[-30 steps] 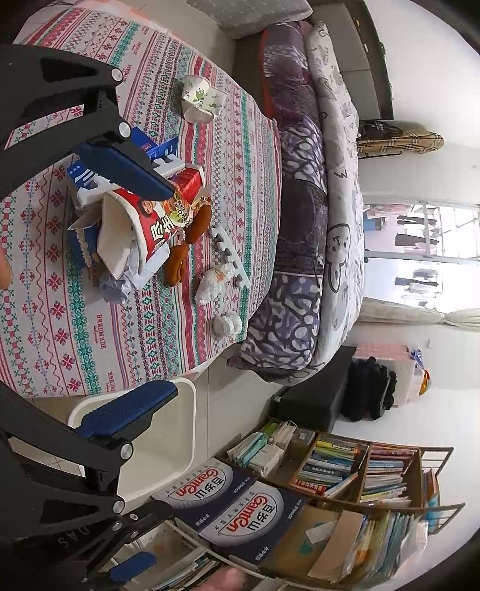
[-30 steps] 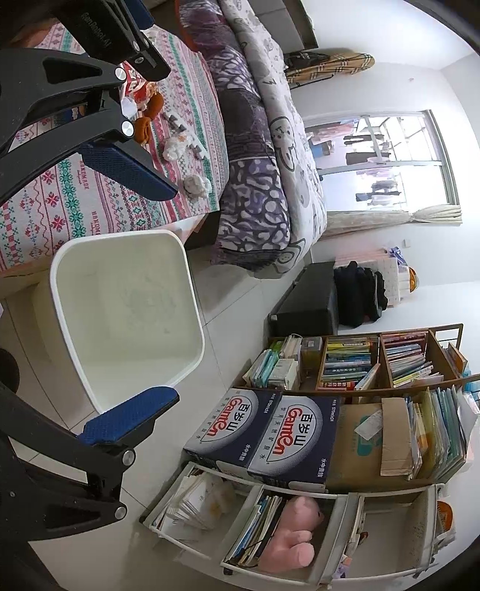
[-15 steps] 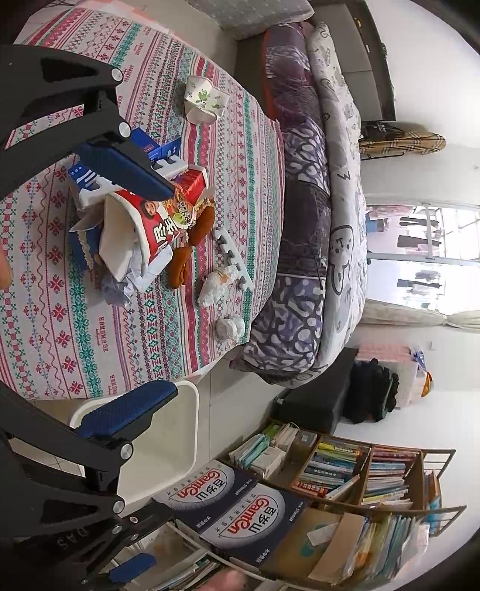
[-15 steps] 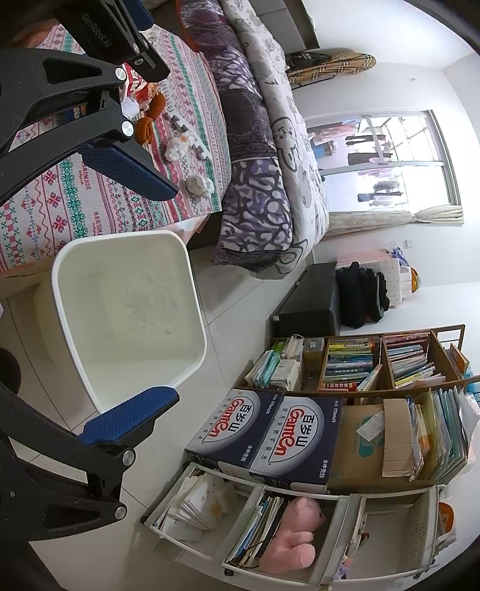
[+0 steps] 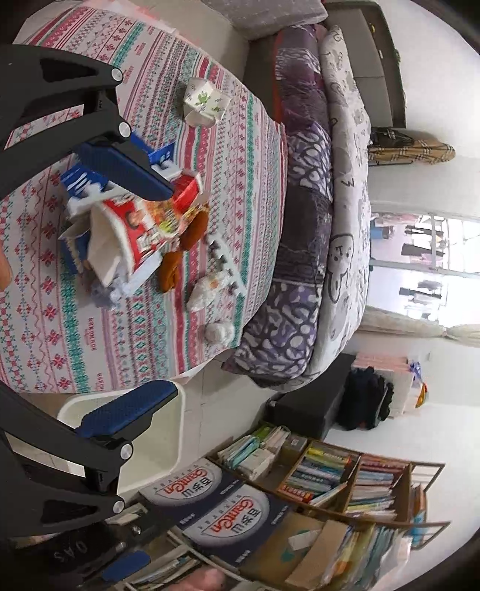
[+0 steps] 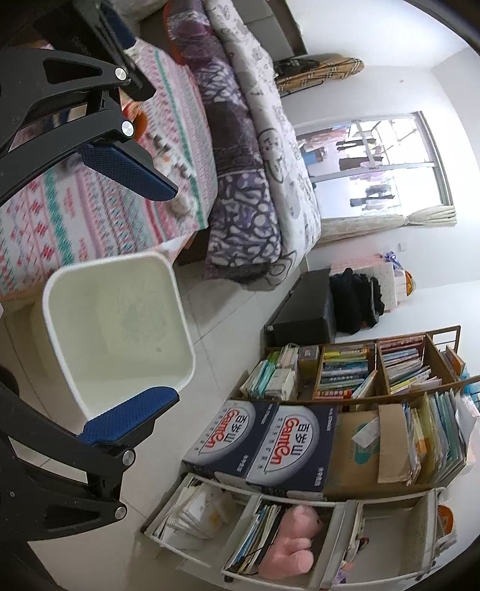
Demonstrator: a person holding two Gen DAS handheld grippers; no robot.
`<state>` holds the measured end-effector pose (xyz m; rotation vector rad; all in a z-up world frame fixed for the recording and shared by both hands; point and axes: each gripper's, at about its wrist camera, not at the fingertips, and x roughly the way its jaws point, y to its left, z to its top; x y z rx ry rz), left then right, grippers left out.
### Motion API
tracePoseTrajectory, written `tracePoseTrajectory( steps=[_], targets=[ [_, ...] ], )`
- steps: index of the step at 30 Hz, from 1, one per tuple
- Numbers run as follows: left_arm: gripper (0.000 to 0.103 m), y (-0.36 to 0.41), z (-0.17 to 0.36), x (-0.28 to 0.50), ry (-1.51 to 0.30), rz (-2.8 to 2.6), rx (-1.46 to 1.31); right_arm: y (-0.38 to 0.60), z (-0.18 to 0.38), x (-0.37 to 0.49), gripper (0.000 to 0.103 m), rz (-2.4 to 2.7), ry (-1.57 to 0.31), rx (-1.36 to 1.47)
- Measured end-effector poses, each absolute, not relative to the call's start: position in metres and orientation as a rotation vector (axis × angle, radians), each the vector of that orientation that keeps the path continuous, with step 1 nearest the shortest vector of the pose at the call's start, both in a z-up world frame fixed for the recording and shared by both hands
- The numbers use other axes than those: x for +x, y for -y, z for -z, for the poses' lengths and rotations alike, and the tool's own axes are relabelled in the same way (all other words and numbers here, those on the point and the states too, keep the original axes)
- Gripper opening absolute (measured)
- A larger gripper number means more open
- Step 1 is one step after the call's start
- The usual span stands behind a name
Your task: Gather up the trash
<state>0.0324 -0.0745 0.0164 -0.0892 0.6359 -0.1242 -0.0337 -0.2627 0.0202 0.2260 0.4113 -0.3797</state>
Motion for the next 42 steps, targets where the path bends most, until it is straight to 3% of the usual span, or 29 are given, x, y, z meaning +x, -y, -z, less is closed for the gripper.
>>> tracePoseTrajectory(
  steps=[7, 14, 22, 28, 38, 42],
  targets=[
    [0.095, 0.037, -0.041, 0.075, -0.682, 0.018, -0.076, 0.251, -0.065, 0.001, 0.096, 0.285, -0.427, 0.196],
    [0.095, -0.037, -0.031, 0.132, -0.831, -0.177, -0.134, 0.229, -0.072, 0.051, 0.096, 0.179, -0.532, 0.108],
    [0.096, -0.148, 0.026, 0.179, -0.997, -0.484, -0.426, 0.224, -0.034, 0.111, 0.096, 0.143, -0.679, 0.147],
    [0.096, -0.18, 0.086, 0.2, -1.117, -0.573, -0.669, 0.223, 0.003, 0.148, 0.096, 0.131, -0.796, 0.251],
    [0.096, -0.203, 0.107, 0.241, -1.16, -0.63, -0.667, 0.195, 0.038, 0.208, 0.096, 0.046, -0.914, 0.22],
    [0.08, -0.197, 0.116, 0.241, -1.198, -0.59, -0.637, 0.18, 0.065, 0.235, 0.096, -0.038, -1.026, 0.22]
  ],
)
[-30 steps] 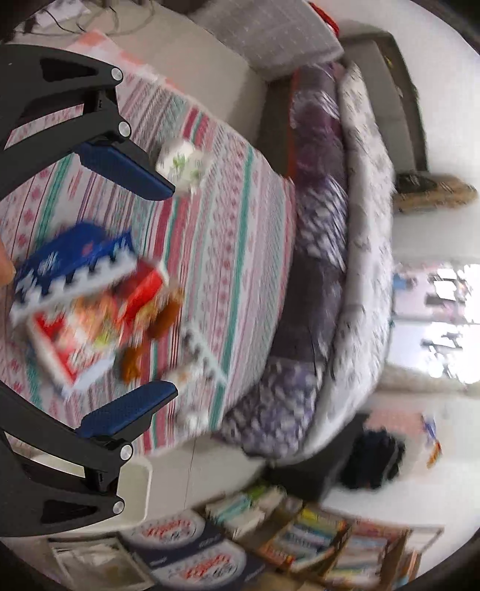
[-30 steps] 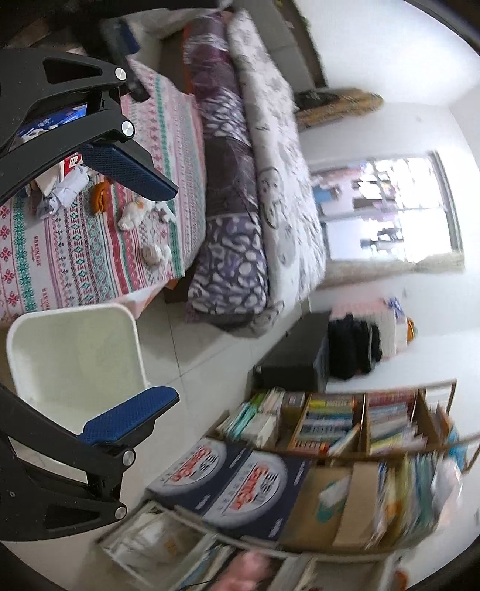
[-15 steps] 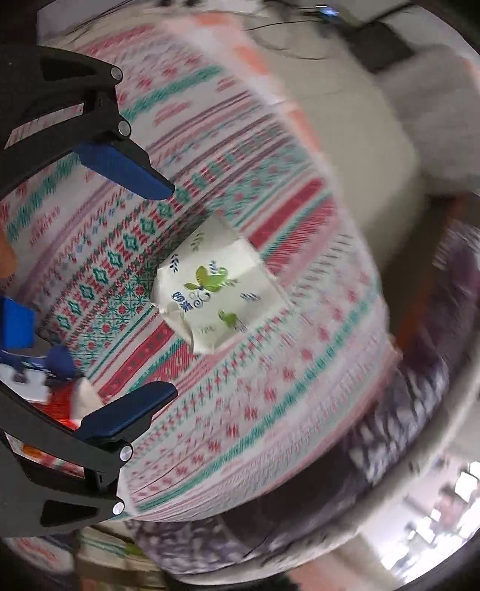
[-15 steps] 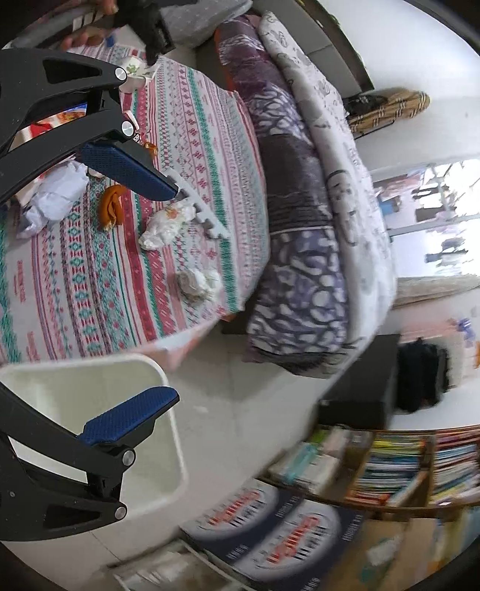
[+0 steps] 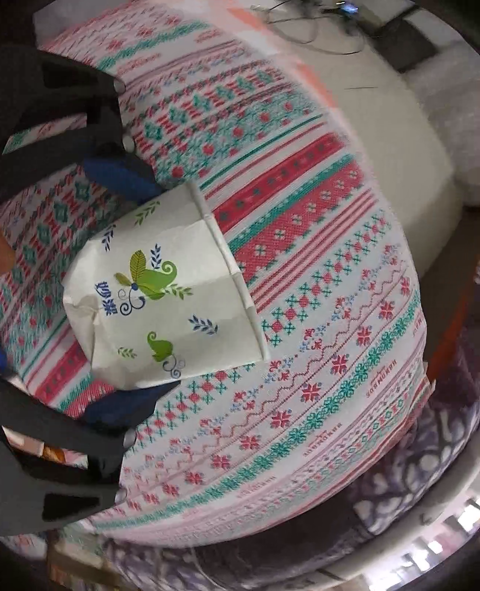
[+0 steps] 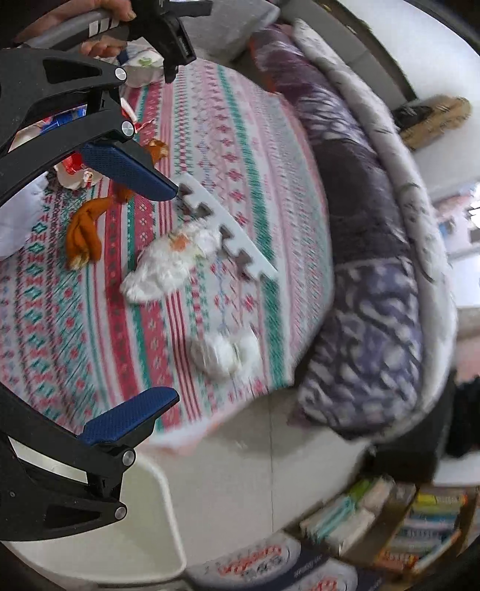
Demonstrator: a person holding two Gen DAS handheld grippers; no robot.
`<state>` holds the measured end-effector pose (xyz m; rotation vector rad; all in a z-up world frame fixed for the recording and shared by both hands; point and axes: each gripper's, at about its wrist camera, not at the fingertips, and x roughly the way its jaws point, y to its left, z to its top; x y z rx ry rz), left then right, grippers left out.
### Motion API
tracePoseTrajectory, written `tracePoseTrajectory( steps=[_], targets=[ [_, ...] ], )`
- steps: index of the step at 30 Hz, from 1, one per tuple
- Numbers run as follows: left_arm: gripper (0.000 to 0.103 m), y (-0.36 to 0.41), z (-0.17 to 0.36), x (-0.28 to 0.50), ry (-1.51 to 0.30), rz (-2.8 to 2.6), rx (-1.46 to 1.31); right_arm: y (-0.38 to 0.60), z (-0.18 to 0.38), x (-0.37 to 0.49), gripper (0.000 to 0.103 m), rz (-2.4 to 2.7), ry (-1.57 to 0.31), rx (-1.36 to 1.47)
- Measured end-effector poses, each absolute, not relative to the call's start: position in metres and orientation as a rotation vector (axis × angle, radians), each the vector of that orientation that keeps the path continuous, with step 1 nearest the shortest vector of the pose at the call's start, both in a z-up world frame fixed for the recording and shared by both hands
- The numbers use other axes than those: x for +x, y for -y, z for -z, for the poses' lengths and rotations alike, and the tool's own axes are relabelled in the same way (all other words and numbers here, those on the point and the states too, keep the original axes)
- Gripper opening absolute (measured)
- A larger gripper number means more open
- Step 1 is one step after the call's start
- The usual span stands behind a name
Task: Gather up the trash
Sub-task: 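Grasp the white paper cup with the left tool while the right grasps crumpled tissue, then carry both items to the white bin and open both tools to drop them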
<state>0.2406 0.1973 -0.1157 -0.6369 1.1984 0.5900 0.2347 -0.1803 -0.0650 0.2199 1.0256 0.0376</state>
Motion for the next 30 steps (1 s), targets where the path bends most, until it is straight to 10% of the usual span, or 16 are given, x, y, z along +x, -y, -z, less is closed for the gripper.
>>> tracePoseTrajectory(
  steps=[4, 10, 30],
  targets=[
    [0.075, -0.188, 0.103, 0.246, -1.177, -0.46, -0.611, 0.17, 0.084, 0.248, 0.092, -0.051, -1.069, 0.209],
    [0.075, -0.169, 0.067, 0.248, -1.11, -0.353, -0.518, 0.158, 0.09, 0.253, 0.045, -0.081, -1.087, 0.177],
    [0.075, -0.085, -0.005, 0.213, -0.959, -0.164, -0.354, 0.18, 0.006, 0.201, 0.043, -0.108, -0.864, 0.217]
  ],
)
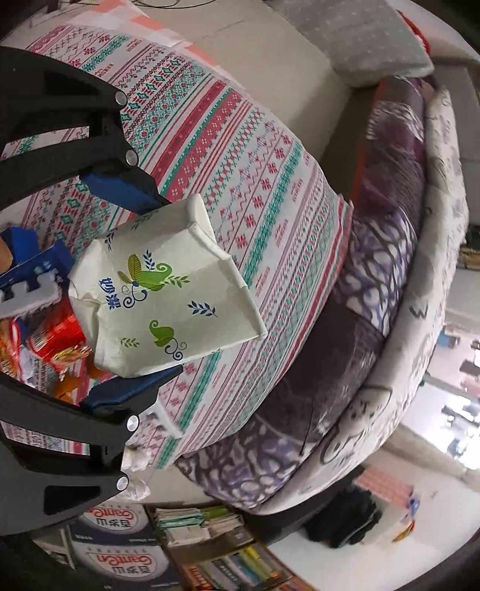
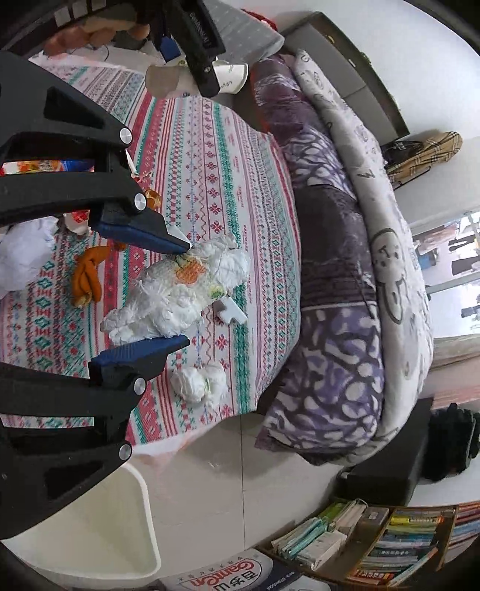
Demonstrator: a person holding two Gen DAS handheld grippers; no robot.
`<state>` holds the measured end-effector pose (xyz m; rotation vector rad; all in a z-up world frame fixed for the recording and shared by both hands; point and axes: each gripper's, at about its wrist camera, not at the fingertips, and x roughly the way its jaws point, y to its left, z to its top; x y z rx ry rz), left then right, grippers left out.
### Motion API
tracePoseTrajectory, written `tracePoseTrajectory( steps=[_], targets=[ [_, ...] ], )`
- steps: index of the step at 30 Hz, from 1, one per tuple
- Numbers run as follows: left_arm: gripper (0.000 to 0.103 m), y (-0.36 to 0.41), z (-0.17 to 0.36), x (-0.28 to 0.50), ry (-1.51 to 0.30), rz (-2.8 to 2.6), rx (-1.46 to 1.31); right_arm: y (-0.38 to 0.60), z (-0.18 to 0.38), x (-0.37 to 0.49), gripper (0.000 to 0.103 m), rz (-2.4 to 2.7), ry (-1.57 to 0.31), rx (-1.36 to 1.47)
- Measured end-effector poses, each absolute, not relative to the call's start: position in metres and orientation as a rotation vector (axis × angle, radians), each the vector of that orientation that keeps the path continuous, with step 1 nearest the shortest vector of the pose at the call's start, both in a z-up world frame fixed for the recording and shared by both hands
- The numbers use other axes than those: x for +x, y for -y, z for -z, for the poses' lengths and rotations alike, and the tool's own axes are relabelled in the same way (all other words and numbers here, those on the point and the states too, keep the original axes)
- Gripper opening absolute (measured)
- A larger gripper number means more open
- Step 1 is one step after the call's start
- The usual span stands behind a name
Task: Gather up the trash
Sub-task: 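Carry both items to the white bin and open both tools to drop them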
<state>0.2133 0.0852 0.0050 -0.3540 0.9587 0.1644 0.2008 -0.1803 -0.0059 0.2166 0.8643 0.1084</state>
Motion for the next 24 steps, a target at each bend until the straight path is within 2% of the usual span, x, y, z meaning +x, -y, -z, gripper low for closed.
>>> tracePoseTrajectory(
  steps=[15, 24],
  targets=[
    [0.075, -0.009, -0.022, 0.184, -0.903, -0.047, -0.188, 0.245, -0.004, 0.161, 0.043, 0.01, -0.855, 0.256],
    [0.075, 0.043, -0.021, 0.167, -0.906, 0.056, -0.111, 0.29, 0.007, 0.142, 0.044, 0.122, -0.913, 0.281]
  ],
)
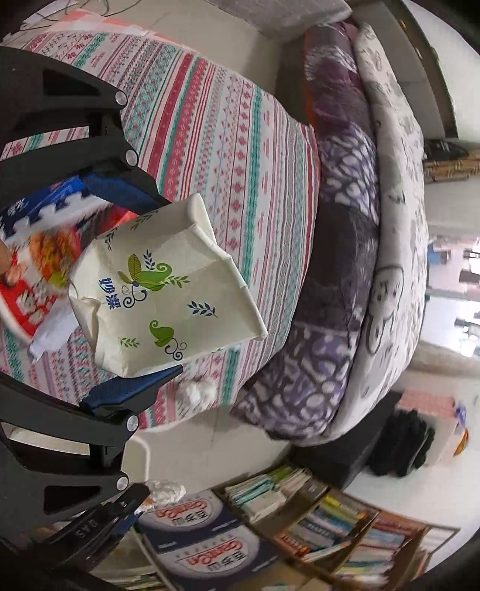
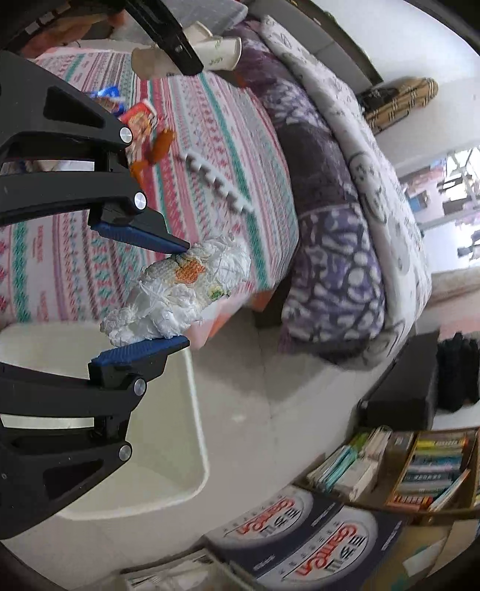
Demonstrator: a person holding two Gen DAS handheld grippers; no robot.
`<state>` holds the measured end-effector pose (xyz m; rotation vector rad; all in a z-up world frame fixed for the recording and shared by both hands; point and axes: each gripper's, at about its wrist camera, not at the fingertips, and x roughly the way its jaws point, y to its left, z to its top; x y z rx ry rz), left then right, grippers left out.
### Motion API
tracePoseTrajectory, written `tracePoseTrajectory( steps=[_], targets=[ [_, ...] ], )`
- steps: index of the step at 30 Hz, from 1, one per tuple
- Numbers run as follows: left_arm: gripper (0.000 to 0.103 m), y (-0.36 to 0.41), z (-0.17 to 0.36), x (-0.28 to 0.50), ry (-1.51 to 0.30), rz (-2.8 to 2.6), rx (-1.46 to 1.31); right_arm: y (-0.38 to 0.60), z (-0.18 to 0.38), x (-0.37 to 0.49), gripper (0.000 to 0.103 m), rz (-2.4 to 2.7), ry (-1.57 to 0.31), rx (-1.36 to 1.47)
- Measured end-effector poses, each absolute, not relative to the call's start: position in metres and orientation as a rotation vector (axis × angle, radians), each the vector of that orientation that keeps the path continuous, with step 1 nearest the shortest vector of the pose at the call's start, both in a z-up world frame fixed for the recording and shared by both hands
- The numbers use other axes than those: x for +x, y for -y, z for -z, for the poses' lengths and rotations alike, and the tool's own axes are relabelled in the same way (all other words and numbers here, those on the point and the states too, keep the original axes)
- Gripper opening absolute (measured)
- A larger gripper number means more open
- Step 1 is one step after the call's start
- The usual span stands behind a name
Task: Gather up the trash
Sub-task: 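Carry both items to the white bin and open both tools to drop them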
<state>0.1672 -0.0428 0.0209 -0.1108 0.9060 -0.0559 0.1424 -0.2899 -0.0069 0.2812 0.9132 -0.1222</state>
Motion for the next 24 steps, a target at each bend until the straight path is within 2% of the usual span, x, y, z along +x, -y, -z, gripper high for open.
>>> tracePoseTrajectory(
  steps=[8, 10, 12, 14, 24],
  targets=[
    [0.075, 0.089, -0.017, 0.147, -0.902, 0.164, -0.047, 0.328, 0.006, 0.123, 0.048, 0.207, -0.914, 0.338],
    [0.075, 0.102, -0.016, 0.142, -0.902, 0.19, -0.029, 0.337, 0.002, 0.116, 0.057, 0.226, -0.899, 0.349],
    [0.075, 0.114, -0.015, 0.137, -0.901, 0.215, -0.012, 0.347, -0.001, 0.111, 0.074, 0.251, -0.887, 0.363],
    [0.075, 0.127, -0.013, 0.131, -0.899, 0.245, 0.009, 0.359, -0.004, 0.105, 0.081, 0.28, -0.874, 0.387],
    [0.076, 0.19, -0.002, 0.11, -0.907, 0.383, 0.087, 0.412, -0.019, 0.076, 0.089, 0.38, -0.796, 0.487]
  ],
)
